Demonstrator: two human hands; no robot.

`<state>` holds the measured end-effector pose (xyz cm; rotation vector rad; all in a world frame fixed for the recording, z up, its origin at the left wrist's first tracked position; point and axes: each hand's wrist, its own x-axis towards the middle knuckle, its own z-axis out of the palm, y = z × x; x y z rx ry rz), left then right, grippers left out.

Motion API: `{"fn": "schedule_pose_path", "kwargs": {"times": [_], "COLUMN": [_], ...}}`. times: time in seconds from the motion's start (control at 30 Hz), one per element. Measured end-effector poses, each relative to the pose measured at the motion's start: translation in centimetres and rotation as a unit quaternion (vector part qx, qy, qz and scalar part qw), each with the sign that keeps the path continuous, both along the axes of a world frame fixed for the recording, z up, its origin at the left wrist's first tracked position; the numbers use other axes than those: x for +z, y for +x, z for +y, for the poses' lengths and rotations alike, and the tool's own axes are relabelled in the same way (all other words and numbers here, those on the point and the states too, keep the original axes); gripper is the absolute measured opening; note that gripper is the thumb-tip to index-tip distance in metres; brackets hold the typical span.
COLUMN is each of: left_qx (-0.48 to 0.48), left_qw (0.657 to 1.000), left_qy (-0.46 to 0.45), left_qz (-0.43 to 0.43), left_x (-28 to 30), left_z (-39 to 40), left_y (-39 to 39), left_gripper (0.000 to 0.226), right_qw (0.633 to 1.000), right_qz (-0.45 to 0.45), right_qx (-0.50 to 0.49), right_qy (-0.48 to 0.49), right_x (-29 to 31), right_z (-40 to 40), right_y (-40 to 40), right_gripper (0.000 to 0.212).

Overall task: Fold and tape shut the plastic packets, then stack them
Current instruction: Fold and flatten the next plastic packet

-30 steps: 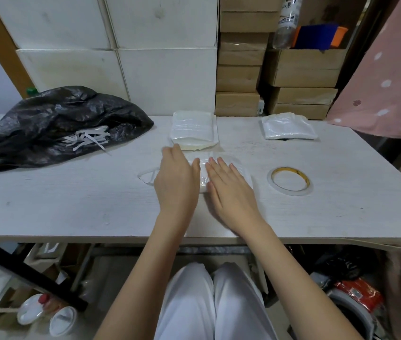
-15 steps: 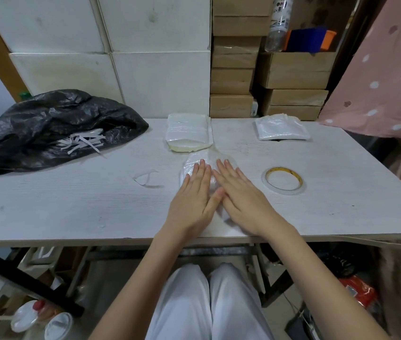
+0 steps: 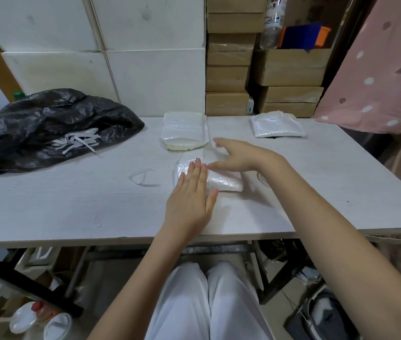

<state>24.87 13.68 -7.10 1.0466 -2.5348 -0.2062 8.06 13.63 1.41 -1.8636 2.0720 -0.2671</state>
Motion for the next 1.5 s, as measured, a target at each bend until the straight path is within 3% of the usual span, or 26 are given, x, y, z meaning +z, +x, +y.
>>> {"fn": "schedule_pose_path", "kwargs": {"times": [0.07,0.17,0.3,0.37,0.43,0.5,0.63,0.8,0.97,1.17,1.33,1.43,1.5], "left_qx": [0.002,0.009,0.0,-0.021,-0.055,-0.062,-0.028,-0.034,-0.014,-0.001,-0.042,-0.079,-0.09], "left_qw": [1.0,0.999,0.992,0.995,0.997,0.995,0.994,0.983,0.963,0.969,0.99,0.994,0.995], "left_qy": [-0.002,-0.029,-0.121,-0.089,-0.045,-0.029,-0.053,-0.18,-0.264,-0.239,-0.134,-0.073,-0.021], "left_qz": [-0.004,-0.008,0.036,0.038,-0.019,-0.072,-0.096,0.004,0.053,0.063,0.023,0.006,0.031], "left_x": [0.1,0.7,2.8,4.7,6.2,7.3,7.6,4.8,1.8,0.2,-1.2,-0.9,-0.6], "left_z": [0.2,0.1,-2.3,-3.8,-5.1,-5.8,-5.2,-3.8,-2.8,-1.3,-1.0,-0.9,-0.9], "left_y": [-0.1,0.0,0.0,-0.1,-0.3,-0.6,-0.3,0.7,0.6,0.2,1.2,2.0,2.3], "left_gripper": [0.081,0.077,0.031,0.043,0.074,0.084,0.06,0.037,0.022,0.029,0.05,0.062,0.069], "right_qw": [1.0,0.999,0.989,0.982,0.977,0.973,0.958,0.915,0.904,0.897,0.956,0.966,0.944], "right_qz": [-0.002,0.03,0.093,0.112,0.128,0.127,0.128,0.141,0.137,0.156,0.068,-0.13,-0.278], "right_qx": [0.0,0.018,0.04,0.047,0.05,0.052,0.041,0.078,0.105,0.09,0.064,0.047,0.021], "right_qy": [0.028,-0.021,-0.108,-0.142,-0.163,-0.185,-0.254,-0.37,-0.392,-0.403,-0.279,-0.219,-0.177], "right_x": [-0.1,-0.1,-0.4,-0.6,-0.7,-0.8,-2.0,-4.3,-5.9,-8.5,-8.7,-8.7,-7.9], "right_z": [-1.1,-1.3,-0.6,-0.3,0.0,0.3,1.2,2.9,5.0,6.5,7.5,8.3,8.7], "right_y": [-0.2,-0.2,0.1,0.4,0.5,0.5,0.6,1.2,1.1,0.9,1.8,1.8,1.9], "right_gripper": [0.071,0.063,0.063,0.058,0.055,0.053,0.043,0.022,0.031,0.039,0.058,0.053,0.048]}}
